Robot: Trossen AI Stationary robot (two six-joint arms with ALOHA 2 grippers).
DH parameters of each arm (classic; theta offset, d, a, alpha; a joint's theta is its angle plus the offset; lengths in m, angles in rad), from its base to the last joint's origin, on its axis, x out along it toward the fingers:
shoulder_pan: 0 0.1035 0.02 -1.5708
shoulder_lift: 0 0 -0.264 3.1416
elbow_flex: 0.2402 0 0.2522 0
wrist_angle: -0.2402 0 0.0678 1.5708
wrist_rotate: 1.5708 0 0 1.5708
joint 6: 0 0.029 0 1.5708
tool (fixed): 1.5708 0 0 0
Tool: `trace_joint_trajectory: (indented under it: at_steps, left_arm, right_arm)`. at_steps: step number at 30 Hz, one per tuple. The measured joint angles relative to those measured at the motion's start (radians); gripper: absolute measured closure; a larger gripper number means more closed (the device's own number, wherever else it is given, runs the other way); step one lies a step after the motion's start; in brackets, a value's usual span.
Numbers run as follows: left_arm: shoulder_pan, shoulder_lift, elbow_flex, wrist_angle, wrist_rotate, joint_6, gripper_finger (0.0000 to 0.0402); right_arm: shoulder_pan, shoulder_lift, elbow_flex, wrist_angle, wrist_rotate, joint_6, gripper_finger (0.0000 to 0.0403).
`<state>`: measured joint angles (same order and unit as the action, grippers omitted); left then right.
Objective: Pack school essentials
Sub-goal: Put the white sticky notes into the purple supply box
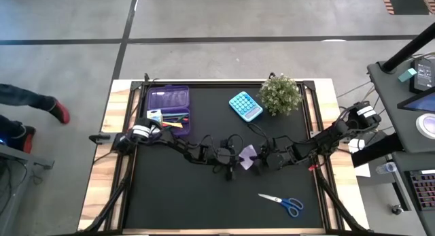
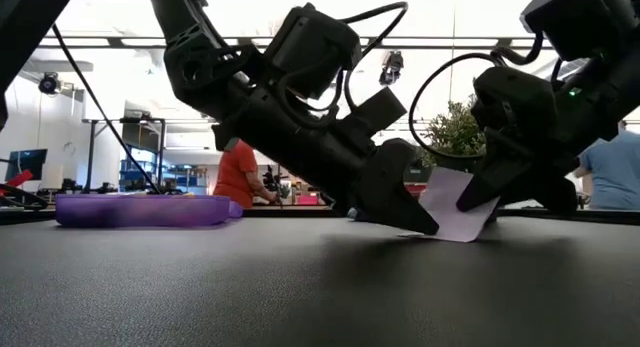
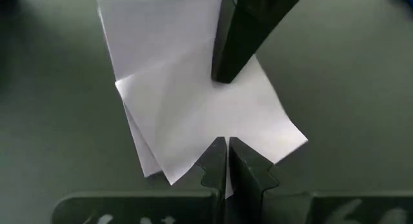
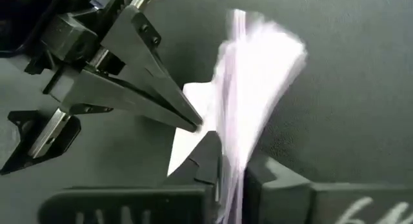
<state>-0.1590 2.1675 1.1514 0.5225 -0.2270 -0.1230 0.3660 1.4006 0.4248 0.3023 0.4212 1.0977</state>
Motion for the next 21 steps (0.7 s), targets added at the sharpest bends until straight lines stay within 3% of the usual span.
trace_joint_trajectory:
  at_steps: [8, 14, 21]
  left_arm:
    - [-0.031, -0.114, -0.001, -0.092, -0.017, 0.110, 0.0400]
    - [-0.088, -0.313, -0.030, -0.264, -0.154, 0.271, 0.0400]
    - [-0.107, -0.614, -0.212, -0.269, -0.232, 0.340, 0.0400]
  right_arm:
    - [-0.006, -0.013, 0.002, 0.019, 0.008, -0.055, 0.0394]
    - [-0.024, -0.052, 0.049, 0.016, 0.046, -0.142, 0.0394]
    - [-0.100, -0.021, 0.195, -0.019, 0.050, -0.298, 0.0394]
